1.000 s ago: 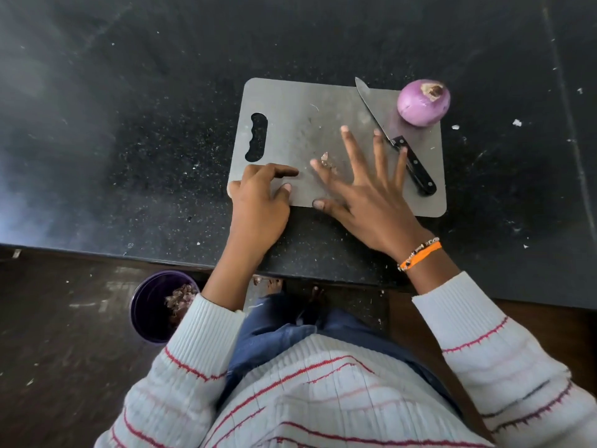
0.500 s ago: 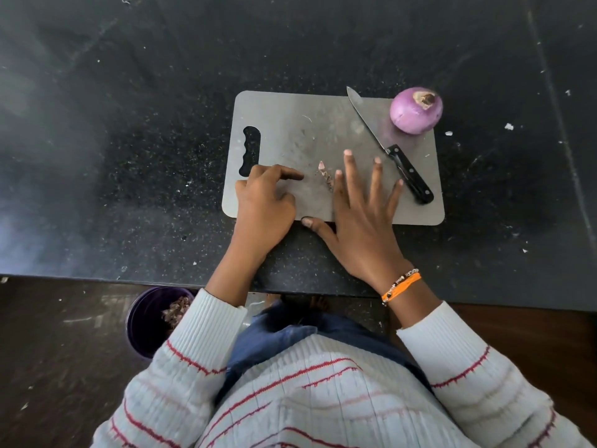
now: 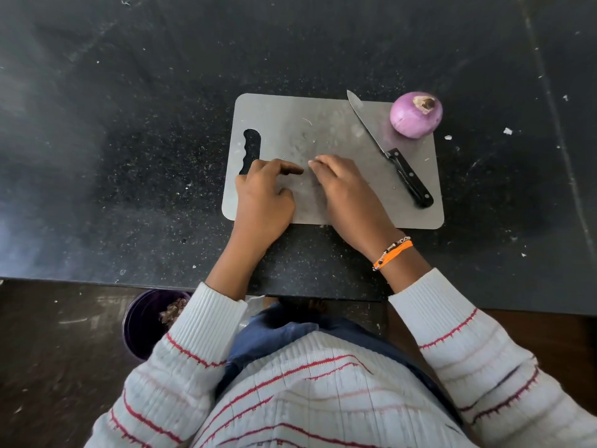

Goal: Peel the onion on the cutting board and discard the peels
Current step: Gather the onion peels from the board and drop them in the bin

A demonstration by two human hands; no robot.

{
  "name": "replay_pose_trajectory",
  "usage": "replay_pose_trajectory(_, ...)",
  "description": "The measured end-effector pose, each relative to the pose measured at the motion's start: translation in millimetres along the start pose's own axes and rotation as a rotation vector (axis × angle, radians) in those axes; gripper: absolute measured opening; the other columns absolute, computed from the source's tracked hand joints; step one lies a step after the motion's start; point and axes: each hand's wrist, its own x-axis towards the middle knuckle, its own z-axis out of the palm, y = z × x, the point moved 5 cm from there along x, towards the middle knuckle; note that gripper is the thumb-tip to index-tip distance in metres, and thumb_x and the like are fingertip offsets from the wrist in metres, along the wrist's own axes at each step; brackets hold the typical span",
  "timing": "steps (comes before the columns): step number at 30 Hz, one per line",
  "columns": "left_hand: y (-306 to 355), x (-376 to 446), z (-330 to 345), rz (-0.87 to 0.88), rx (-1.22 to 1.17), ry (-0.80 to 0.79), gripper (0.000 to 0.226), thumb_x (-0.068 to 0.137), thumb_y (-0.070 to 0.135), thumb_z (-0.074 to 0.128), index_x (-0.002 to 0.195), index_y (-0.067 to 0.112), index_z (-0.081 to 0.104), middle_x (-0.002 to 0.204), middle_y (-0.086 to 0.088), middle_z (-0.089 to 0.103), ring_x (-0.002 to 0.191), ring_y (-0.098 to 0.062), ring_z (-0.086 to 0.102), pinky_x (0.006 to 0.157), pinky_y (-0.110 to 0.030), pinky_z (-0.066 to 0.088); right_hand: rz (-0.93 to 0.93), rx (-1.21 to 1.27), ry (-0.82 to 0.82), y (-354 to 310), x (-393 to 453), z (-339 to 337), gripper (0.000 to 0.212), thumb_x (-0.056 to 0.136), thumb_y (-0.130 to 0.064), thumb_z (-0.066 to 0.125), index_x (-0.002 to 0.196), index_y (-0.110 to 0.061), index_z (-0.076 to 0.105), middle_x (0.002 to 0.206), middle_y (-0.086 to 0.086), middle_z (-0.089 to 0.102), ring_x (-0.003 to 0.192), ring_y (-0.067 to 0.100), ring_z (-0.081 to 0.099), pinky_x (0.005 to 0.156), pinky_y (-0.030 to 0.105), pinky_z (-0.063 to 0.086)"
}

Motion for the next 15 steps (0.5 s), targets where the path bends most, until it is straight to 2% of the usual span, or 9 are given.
replay_pose_trajectory(2, 1, 0, 0, 0.006, -0.008, 0.003, 0.046, 0.081, -0.008, 0.039, 0.11, 0.017, 0.064, 0.085, 0.031, 0.035, 0.082, 0.007, 0.025, 0.098, -0.032, 0.031, -0.037, -0.086, 0.001, -5, -3, 1, 0.037, 0.075, 0.015, 0.06, 0.11, 0.005, 0.06, 0.109, 0.018, 0.059, 0.1, 0.035, 0.057, 0.064, 0.037, 0.054)
replay_pose_trajectory(5, -4, 1, -1, -0.006, -0.012, -0.002, 0.048, 0.08, -0.009, 0.037, 0.11, 0.017, 0.064, 0.086, 0.027, 0.038, 0.082, 0.006, 0.026, 0.099, -0.034, 0.032, -0.079, -0.166, -0.011, -13, -4, -4, 0.02, 0.069, 0.016, 0.064, 0.085, 0.004, 0.064, 0.09, 0.017, 0.06, 0.081, 0.033, 0.058, 0.043, 0.032, 0.047)
replay_pose_trajectory(7, -7, 2, -2, -0.014, -0.029, 0.006, 0.048, 0.08, -0.009, 0.037, 0.108, 0.019, 0.064, 0.094, 0.02, 0.043, 0.09, 0.001, 0.031, 0.102, -0.036, 0.033, -0.083, -0.173, -0.045, -14, 0, -6, 0.023, 0.06, 0.019, 0.066, 0.064, -0.001, 0.055, 0.074, 0.015, 0.055, 0.068, 0.031, 0.055, 0.035, 0.021, 0.024)
replay_pose_trajectory(8, -7, 3, -2, -0.013, -0.039, 0.013, 0.048, 0.079, -0.008, 0.037, 0.107, 0.02, 0.064, 0.099, 0.016, 0.045, 0.094, -0.002, 0.034, 0.102, -0.037, 0.033, -0.079, -0.151, -0.035, -14, 4, -9, 0.033, 0.055, 0.021, 0.066, 0.057, -0.005, 0.047, 0.066, 0.013, 0.049, 0.06, 0.03, 0.051, 0.039, 0.017, 0.011)
replay_pose_trajectory(9, -8, 3, -3, -0.011, -0.05, 0.018, 0.048, 0.079, -0.009, 0.037, 0.107, 0.019, 0.064, 0.103, 0.012, 0.046, 0.097, -0.004, 0.036, 0.103, -0.039, 0.033, -0.08, -0.129, -0.03, -15, 7, -13, 0.04, 0.054, 0.023, 0.065, 0.056, -0.009, 0.039, 0.061, 0.011, 0.039, 0.055, 0.027, 0.045, 0.045, 0.017, 0.004)
replay_pose_trajectory(11, -8, 3, -3, -0.011, -0.068, 0.022, 0.049, 0.078, -0.01, 0.037, 0.106, 0.018, 0.064, 0.104, 0.01, 0.046, 0.098, -0.006, 0.038, 0.104, -0.039, 0.033, -0.062, -0.118, -0.082, -14, 13, -17, 0.031, 0.064, 0.021, 0.058, 0.06, -0.005, 0.043, 0.062, 0.005, 0.029, 0.056, 0.027, 0.042, 0.045, 0.022, 0.007)
replay_pose_trajectory(13, -10, 4, -3, -0.012, -0.086, 0.017, 0.048, 0.078, -0.01, 0.037, 0.105, 0.018, 0.065, 0.104, 0.009, 0.047, 0.101, -0.009, 0.042, 0.104, -0.04, 0.033, -0.072, -0.24, -0.208, -14, 19, -17, 0.012, 0.078, 0.015, 0.05, 0.079, 0.005, 0.057, 0.075, 0.011, 0.042, 0.071, 0.033, 0.052, 0.049, 0.031, 0.022)
replay_pose_trajectory(15, -13, 5, -3, -0.016, -0.099, 0.015, 0.047, 0.078, -0.009, 0.038, 0.103, 0.02, 0.065, 0.105, 0.008, 0.048, 0.106, -0.015, 0.046, 0.103, -0.041, 0.035, -0.068, -0.295, -0.243, -15, 23, -19, 0.021, 0.082, 0.011, 0.045, 0.094, 0.004, 0.06, 0.093, 0.016, 0.054, 0.083, 0.035, 0.055, 0.059, 0.033, 0.03)
